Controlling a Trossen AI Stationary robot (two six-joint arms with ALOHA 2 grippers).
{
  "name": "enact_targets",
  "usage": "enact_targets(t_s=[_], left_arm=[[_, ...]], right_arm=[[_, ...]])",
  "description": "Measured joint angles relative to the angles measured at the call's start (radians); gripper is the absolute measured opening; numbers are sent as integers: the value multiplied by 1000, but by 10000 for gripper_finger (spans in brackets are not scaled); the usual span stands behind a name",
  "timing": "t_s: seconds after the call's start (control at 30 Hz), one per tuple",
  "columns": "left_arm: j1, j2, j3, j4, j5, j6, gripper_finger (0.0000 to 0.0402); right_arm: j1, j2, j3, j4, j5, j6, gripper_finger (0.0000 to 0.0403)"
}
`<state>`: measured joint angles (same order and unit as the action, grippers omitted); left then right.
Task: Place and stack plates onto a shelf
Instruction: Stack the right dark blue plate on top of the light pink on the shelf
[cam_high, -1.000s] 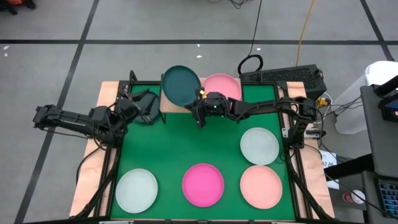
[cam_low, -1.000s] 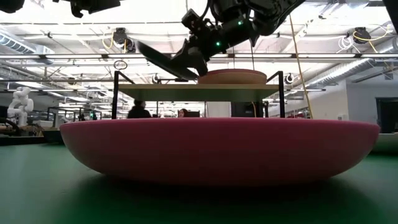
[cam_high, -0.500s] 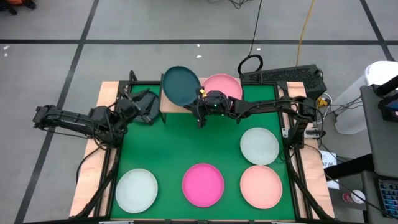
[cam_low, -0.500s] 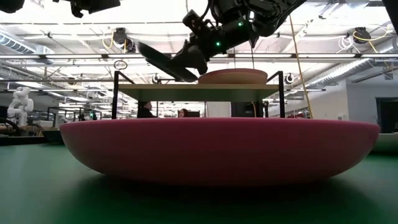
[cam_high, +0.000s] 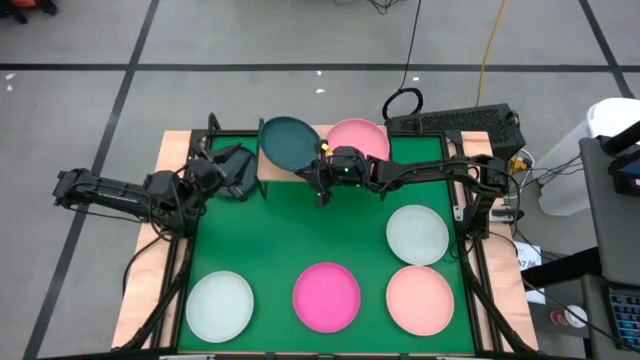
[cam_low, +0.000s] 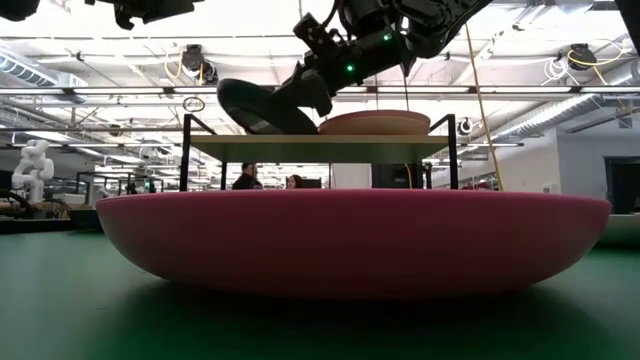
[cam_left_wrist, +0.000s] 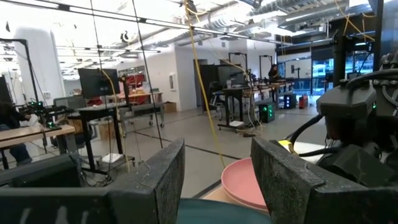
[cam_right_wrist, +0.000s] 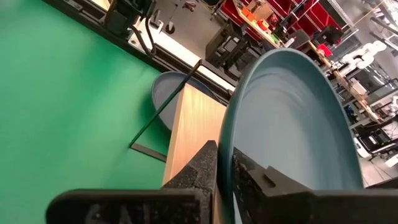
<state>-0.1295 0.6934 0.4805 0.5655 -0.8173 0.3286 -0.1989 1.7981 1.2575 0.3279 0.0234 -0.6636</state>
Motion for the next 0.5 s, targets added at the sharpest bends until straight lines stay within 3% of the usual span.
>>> enact_targets(t_s=[0.23,0.5], left_arm=[[0,0,0,-1,0,0,191],[0,0,0,-2,0,0,191]], right_arm=[[3,0,0,-4,0,-2,31],[4,0,0,-2,1,-10,80]])
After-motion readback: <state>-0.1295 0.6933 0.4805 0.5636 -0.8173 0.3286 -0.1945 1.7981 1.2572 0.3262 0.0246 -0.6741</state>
